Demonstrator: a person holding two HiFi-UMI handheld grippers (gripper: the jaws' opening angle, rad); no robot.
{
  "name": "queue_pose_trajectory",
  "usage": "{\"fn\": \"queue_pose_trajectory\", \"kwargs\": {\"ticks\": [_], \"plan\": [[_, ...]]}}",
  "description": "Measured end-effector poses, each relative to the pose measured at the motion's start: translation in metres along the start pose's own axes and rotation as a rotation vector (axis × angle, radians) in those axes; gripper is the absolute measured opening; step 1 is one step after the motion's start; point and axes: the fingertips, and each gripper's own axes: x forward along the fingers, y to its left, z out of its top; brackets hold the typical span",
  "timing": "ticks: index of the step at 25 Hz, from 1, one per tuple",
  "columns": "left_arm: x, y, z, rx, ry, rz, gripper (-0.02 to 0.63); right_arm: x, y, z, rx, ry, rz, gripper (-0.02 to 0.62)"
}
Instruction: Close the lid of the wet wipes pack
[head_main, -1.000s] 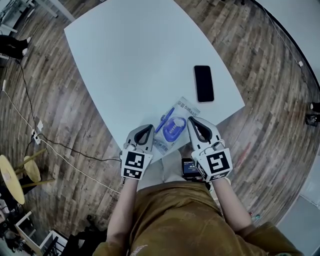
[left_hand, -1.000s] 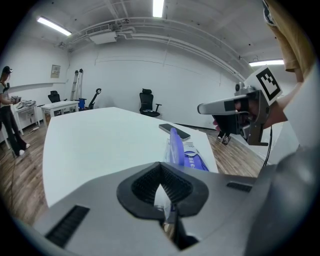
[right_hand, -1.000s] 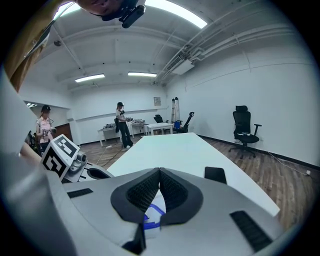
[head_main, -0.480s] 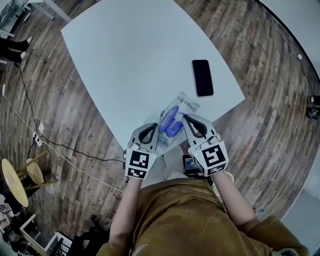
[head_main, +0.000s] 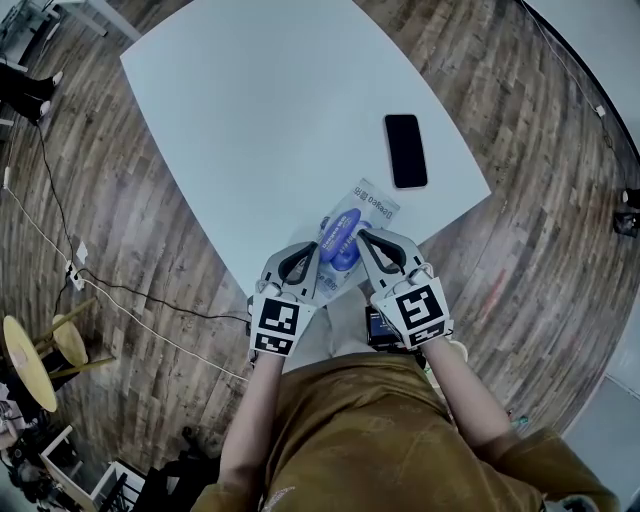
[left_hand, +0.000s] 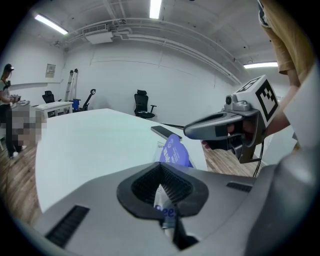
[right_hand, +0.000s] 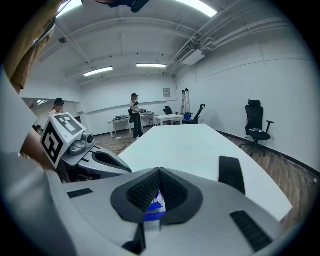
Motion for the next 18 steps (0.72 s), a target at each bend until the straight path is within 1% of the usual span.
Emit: {"fn": "queue_pose_trajectory", "kwargs": {"ticks": [3, 8, 12, 18], "plan": [[0.0, 0.0, 0.0, -0.003, 0.001, 0.0, 0.006, 0.003, 0.003, -0.002, -0.01, 0.005, 0.014, 0.008], [0.0, -0.002, -0.002, -0.002, 0.005, -0.004, 0.006, 0.008, 0.014, -0.006, -0.06, 0.013, 0.054, 0.008], [-0.001, -0.004, -0.006, -0.008, 0.012, -0.019, 0.006, 0.006, 0.02, 0.0, -0.07, -0.015, 0.07, 0.008], [0.0, -0.006, -0.009, -0.01, 0.02, -0.027, 0.006, 0.01, 0.022, -0.004, -0.073, -0.001, 0.079, 0.008]]}}
